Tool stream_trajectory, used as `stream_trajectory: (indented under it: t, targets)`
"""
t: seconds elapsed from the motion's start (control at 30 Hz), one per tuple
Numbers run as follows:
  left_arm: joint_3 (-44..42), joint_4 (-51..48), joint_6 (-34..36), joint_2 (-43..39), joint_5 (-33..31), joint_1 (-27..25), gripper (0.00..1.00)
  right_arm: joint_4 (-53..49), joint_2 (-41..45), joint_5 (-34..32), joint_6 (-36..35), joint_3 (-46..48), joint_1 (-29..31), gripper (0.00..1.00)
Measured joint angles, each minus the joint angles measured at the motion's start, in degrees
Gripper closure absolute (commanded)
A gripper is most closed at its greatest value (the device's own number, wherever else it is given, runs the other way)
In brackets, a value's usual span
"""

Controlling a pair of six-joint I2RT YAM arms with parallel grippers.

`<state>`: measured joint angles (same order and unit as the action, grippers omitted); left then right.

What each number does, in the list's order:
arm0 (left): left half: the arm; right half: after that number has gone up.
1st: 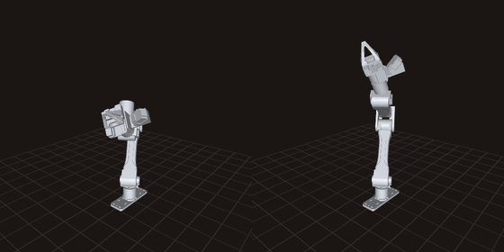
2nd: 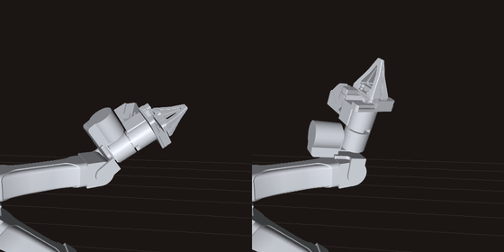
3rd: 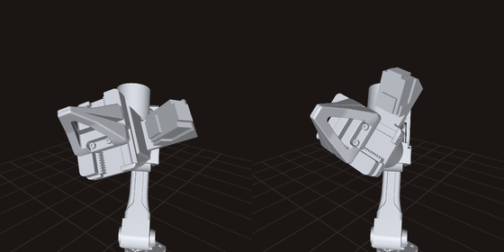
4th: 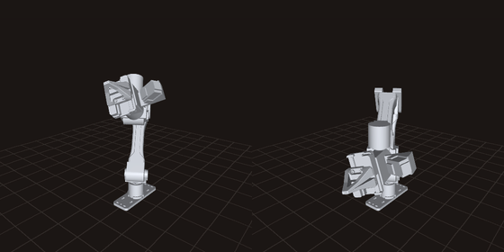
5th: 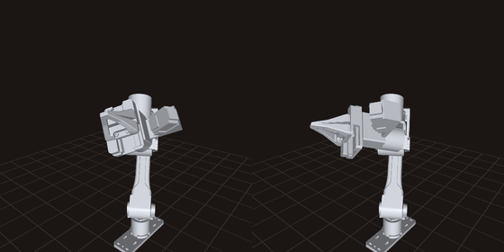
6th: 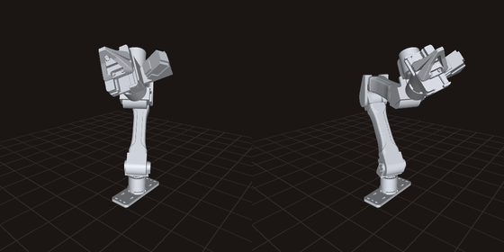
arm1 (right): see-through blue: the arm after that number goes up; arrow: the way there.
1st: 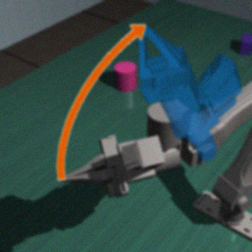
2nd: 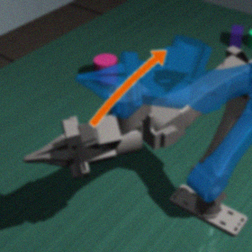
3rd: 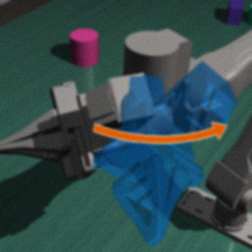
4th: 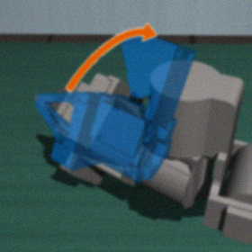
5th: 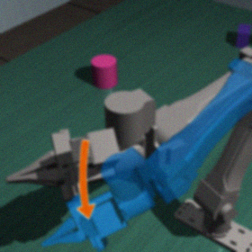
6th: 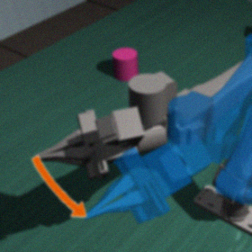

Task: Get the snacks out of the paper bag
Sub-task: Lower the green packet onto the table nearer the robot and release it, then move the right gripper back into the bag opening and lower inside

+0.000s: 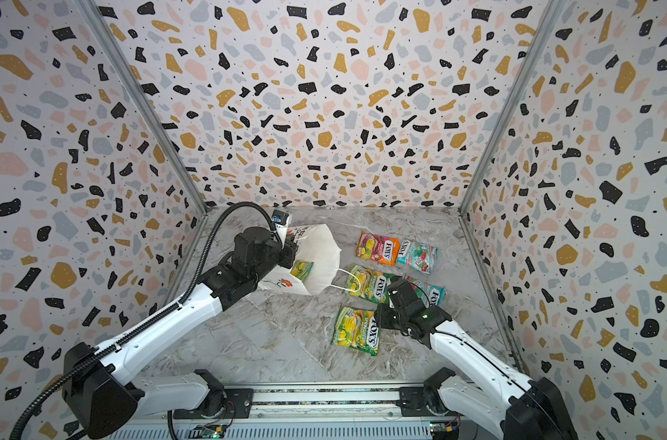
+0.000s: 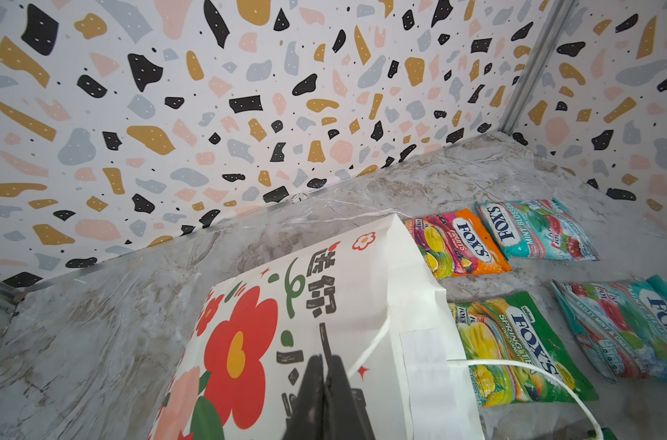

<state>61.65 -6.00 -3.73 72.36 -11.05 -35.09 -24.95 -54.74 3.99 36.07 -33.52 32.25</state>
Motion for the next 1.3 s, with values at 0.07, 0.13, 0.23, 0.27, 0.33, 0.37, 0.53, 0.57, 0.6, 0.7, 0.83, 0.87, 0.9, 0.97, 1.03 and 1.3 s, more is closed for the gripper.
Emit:
stream_trajectory:
  t: [0.07, 0.13, 0.23, 0.27, 0.33, 0.37, 0.53, 0.57, 0.6, 0.7, 0.83, 0.87, 0.9, 0.97, 1.03, 1.3]
  targets:
    - [0.0, 0.0, 0.2, 0.0, 1.6, 0.0, 1.0, 1.6, 1.3, 1.5, -0.2, -0.7, 0.0, 0.48]
    - [0.0, 0.0, 0.5, 0.0, 3.3, 0.0, 1.0, 3.4, 1.5, 3.8, -0.5, -1.7, -0.1, 0.48]
    - [0.0, 0.1, 1.0, -0.1, 5.7, 0.0, 1.0, 6.8, 0.7, 8.6, -0.8, -3.7, 0.0, 0.48]
    - [0.0, 0.2, 1.1, -0.1, 6.5, 0.0, 1.0, 8.2, 0.2, 10.4, -0.8, -4.4, 0.0, 0.48]
    - [0.0, 0.5, 1.2, -0.1, 8.1, 0.0, 1.0, 11.3, -1.6, 14.1, -0.6, -5.6, 0.0, 0.49]
    - [0.0, 0.7, 1.2, -0.1, 9.1, 0.0, 1.0, 13.0, -2.8, 16.0, -0.4, -6.1, 0.2, 0.5]
    - [0.0, 0.9, 1.4, 0.0, 13.0, 0.0, 1.0, 21.4, -9.6, 22.3, 1.9, -7.3, 2.4, 0.5]
    - [0.0, 0.8, 1.5, 0.0, 13.8, 0.0, 1.0, 22.9, -11.5, 23.1, 2.5, -7.6, 3.0, 0.51]
    - [0.0, 0.8, 1.6, 0.0, 14.9, 0.0, 1.0, 24.2, -13.2, 23.8, 3.0, -8.1, 3.4, 0.51]
    - [0.0, 0.7, 2.1, 0.0, 17.3, 0.0, 1.0, 27.2, -18.7, 25.2, 4.1, -10.2, 4.6, 0.53]
    - [0.0, -0.1, 3.3, 0.0, 19.2, -0.1, 1.0, 30.0, -25.1, 25.4, 5.0, -13.7, 6.2, 0.54]
    - [0.0, -0.1, 3.4, 0.0, 19.6, -0.1, 1.0, 30.5, -26.4, 25.2, 5.2, -14.5, 6.6, 0.55]
    - [0.0, -0.2, 3.5, 0.0, 19.8, -0.1, 1.0, 31.0, -27.7, 24.9, 5.4, -15.3, 7.0, 0.55]
    - [0.0, -0.2, 3.6, 0.0, 20.2, -0.2, 1.0, 31.6, -30.0, 24.6, 5.7, -16.6, 8.0, 0.56]
    - [0.0, -0.3, 3.5, 0.0, 20.4, -0.3, 1.0, 32.3, -32.2, 24.1, 5.9, -17.7, 9.1, 0.56]
    - [0.0, -0.3, 1.1, -1.2, 20.9, -0.3, 1.0, 33.9, -38.9, 21.0, 7.7, -19.7, 12.3, 0.56]
